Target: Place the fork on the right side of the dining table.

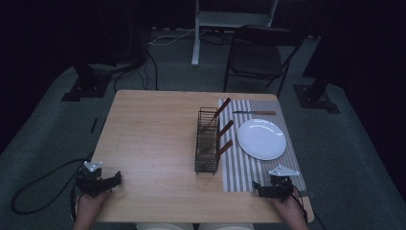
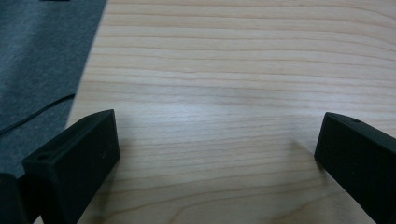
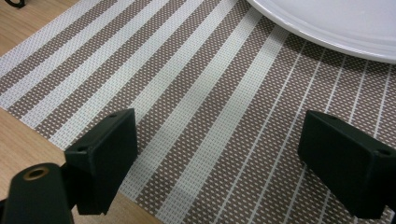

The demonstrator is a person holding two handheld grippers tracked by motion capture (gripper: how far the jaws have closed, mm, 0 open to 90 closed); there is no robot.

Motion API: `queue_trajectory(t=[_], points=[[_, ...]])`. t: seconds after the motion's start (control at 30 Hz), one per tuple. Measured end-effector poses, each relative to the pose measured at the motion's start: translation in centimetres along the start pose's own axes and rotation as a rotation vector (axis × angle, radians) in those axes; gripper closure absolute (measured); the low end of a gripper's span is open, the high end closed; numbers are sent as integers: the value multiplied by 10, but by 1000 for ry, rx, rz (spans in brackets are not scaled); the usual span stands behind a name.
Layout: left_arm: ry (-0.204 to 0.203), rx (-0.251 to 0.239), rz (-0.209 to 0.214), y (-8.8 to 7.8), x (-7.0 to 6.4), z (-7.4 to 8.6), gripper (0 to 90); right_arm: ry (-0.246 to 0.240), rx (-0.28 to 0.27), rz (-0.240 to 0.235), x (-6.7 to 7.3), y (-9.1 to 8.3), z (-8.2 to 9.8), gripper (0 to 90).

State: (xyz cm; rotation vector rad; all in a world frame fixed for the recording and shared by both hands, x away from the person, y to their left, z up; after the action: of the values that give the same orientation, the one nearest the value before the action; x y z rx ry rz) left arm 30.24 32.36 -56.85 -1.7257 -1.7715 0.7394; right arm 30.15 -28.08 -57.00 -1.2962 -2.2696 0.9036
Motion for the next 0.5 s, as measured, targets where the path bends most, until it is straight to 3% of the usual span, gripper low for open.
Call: queue_trajectory(t=[0.5], points=[[4,0,3,-1,1,1,3,-17,76,-19,-1,0,-7,112]])
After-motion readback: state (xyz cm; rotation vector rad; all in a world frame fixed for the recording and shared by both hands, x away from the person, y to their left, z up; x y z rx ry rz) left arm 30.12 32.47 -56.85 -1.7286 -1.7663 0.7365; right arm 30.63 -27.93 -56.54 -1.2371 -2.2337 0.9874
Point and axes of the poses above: each handheld gripper's, and its own axes: y roughly forward along the jaws, z roughly out of its underside, x roughly to its left, the point moved 3 cm from there along y, roughly forward along the jaws, and after that the axes turned 1 degree about -x, right-handed, at the moved point
